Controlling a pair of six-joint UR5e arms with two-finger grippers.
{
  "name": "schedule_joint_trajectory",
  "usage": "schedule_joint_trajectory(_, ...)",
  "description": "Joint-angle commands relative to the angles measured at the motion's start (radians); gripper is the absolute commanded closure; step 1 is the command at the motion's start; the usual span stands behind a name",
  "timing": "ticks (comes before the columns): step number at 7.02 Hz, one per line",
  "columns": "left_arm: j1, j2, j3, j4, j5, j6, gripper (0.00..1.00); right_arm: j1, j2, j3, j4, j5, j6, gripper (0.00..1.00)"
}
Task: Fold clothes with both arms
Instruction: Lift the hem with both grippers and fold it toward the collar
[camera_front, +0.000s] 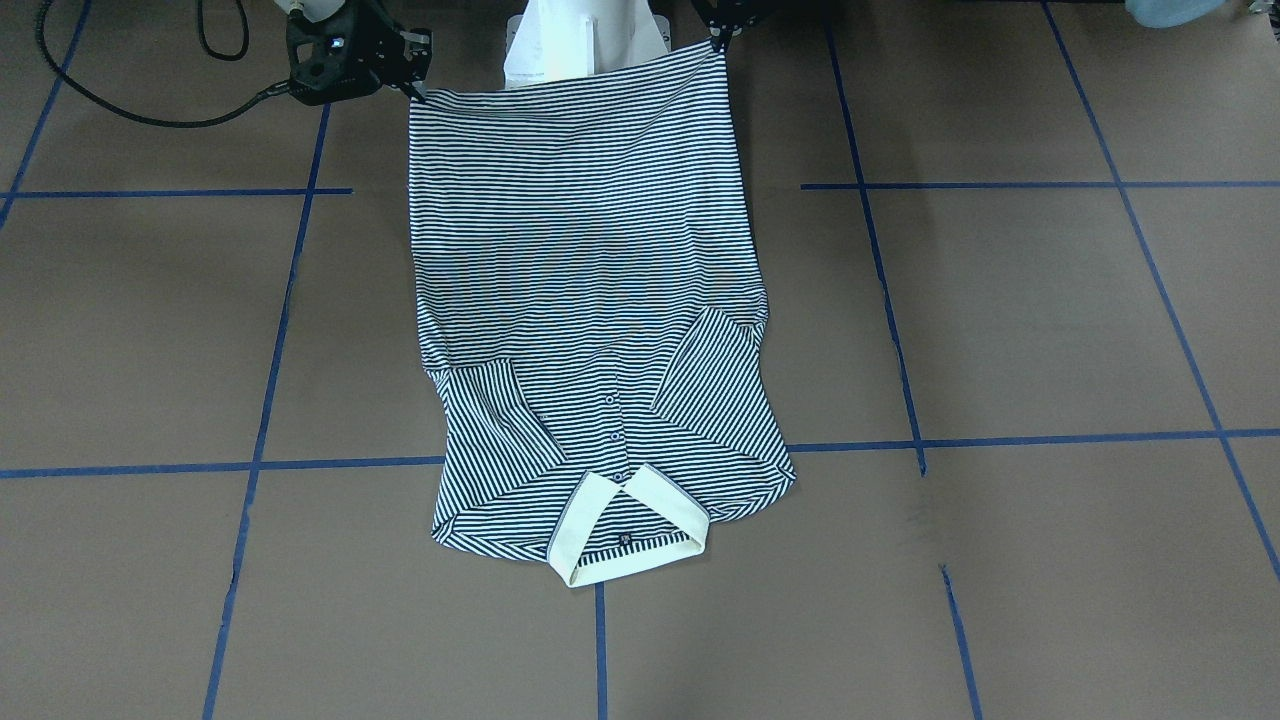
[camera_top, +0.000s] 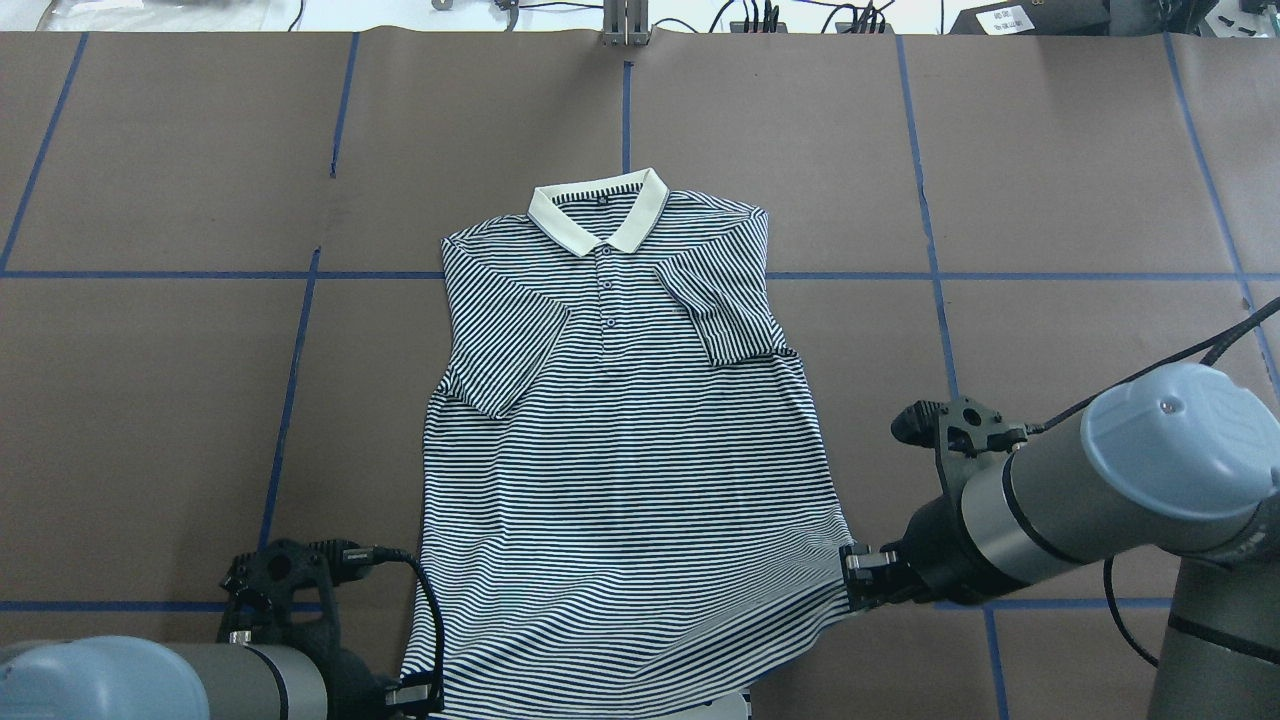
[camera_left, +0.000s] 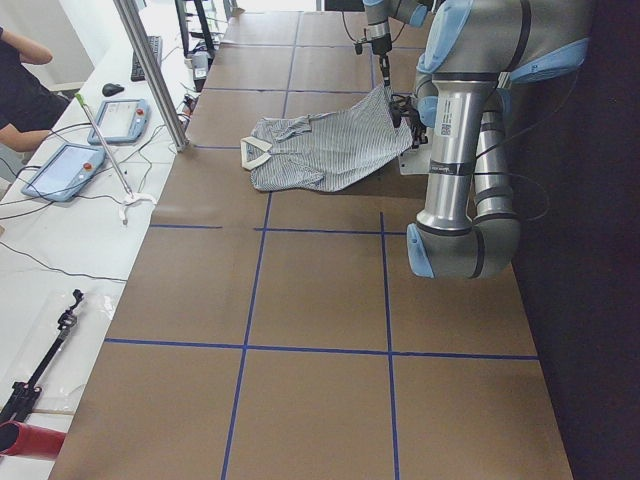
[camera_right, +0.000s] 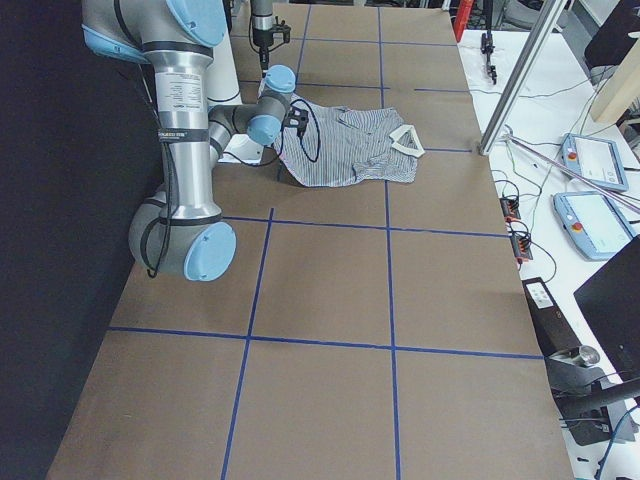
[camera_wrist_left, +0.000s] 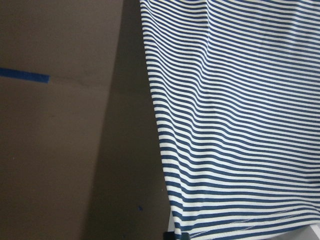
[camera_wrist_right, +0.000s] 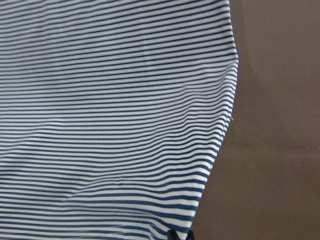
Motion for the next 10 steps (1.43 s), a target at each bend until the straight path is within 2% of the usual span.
schedule_joint_trajectory(1,-0.123,-0.011,0.028,0.005,-0.021,0.135,1.00,0.159,0.133,-0.139,0.001,-0.005,-0.115,1.00)
schedule_joint_trajectory(3,-0.291,-0.069,0.160,-0.006,-0.024,0.287,1.00,0.271,0.287,-0.313,0.002,-0.011,-0.190,1.00)
schedule_joint_trajectory(4,-0.348,-0.105,0.238,-0.021,-0.023,0.356,1.00,0.322,0.295,-0.367,0.002,-0.011,-0.266,1.00)
schedule_joint_trajectory(5,-0.416,-0.131,0.324,-0.084,-0.027,0.388,1.00,0.356,0.353,-0.449,0.024,-0.011,-0.288,1.00)
schedule_joint_trajectory(6,-0.489,-0.134,0.392,-0.172,-0.067,0.407,1.00,0.375,0.433,-0.576,0.100,-0.011,-0.289,1.00)
schedule_joint_trajectory(7,-0.554,-0.162,0.473,-0.237,-0.116,0.453,1.00,0.388,0.468,-0.691,0.195,-0.011,-0.289,1.00)
schedule_joint_trajectory(8,-0.604,-0.217,0.566,-0.245,-0.118,0.489,1.00,0.401,0.496,-0.787,0.275,-0.011,-0.289,1.00)
schedule_joint_trajectory(9,-0.628,-0.249,0.660,-0.305,-0.118,0.502,1.00,0.405,0.542,-0.879,0.309,-0.013,-0.290,1.00)
schedule_joint_trajectory(10,-0.643,-0.251,0.765,-0.422,-0.118,0.504,1.00,0.413,0.577,-0.946,0.327,-0.011,-0.290,1.00)
